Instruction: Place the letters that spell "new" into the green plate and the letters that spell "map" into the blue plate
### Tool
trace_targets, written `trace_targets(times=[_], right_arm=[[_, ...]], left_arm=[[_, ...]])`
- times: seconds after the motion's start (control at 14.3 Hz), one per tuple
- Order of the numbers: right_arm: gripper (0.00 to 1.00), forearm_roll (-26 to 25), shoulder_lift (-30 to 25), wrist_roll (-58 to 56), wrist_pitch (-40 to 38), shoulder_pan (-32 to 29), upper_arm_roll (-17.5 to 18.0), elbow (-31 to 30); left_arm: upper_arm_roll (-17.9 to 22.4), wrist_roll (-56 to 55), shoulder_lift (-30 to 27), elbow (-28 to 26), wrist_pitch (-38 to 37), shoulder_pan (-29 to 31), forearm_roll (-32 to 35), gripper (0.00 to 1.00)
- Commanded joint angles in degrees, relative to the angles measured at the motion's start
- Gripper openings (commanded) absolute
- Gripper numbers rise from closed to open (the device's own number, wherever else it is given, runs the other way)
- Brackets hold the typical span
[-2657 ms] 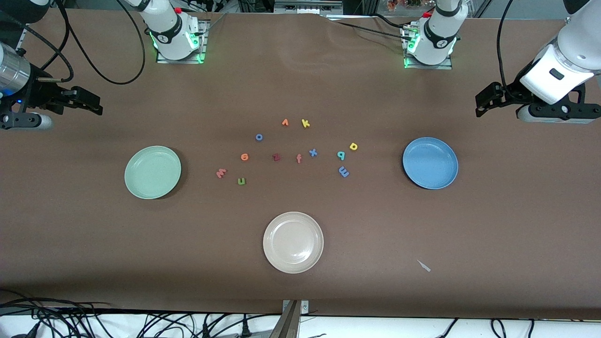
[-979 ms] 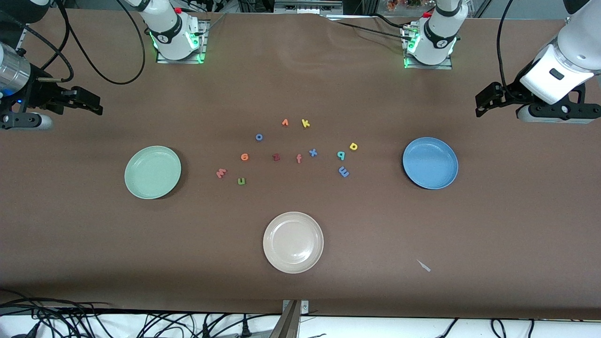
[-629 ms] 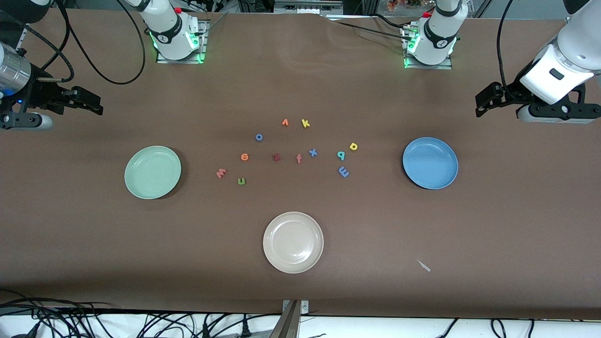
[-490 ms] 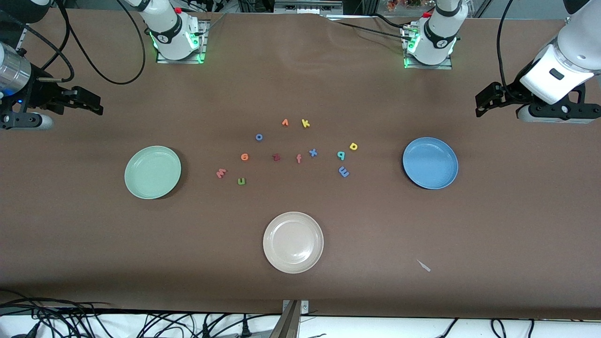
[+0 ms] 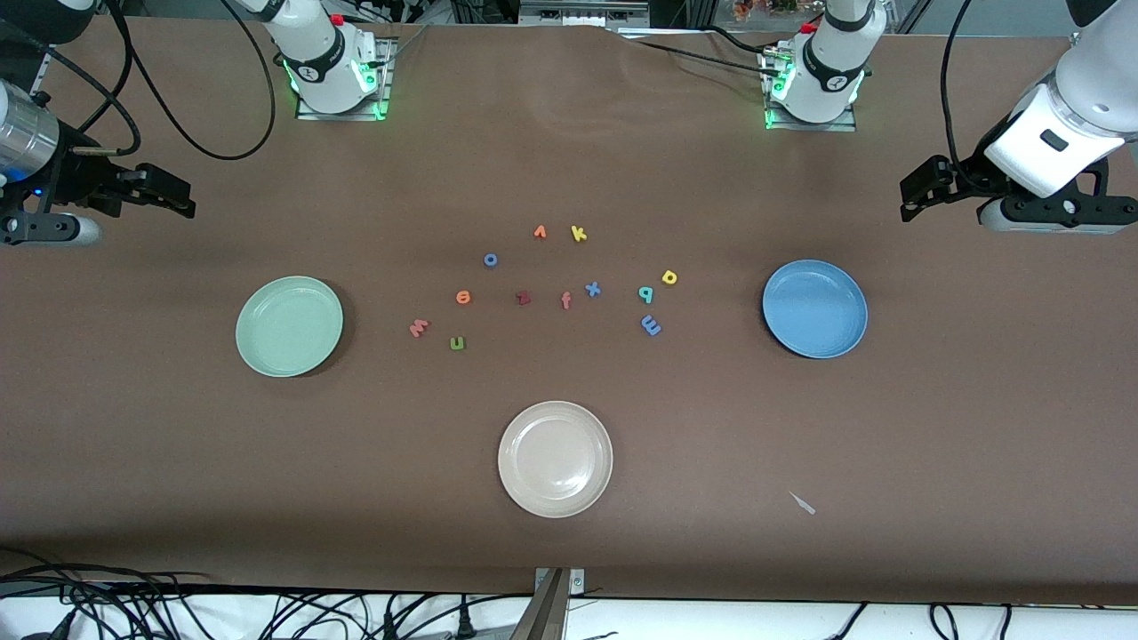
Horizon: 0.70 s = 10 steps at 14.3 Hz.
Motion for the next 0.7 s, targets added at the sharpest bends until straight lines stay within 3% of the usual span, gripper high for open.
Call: trace_targets(times=[0.0,0.42,0.63], right_arm=[[1.0,0.49,-0.01,0.55,-0.49,0.31,0.09,0.06],[1.0,0.49,0.16,-0.33,-0.41,0.31,0.09,-0.03],[1.0,0.31,3.13,-0.59,-0.67,2.4,0.35,0.66]], left_arm=[[0.03,1.01,2.12,1.2,-0.95,0.36,-1.45,1.0],[0.03,1.1,7.39,1.2,-2.61,0.36,-1.53,1.0],[-0.58,0.4,9.5,1.28,-4.03,-1.57,-1.45,1.0]])
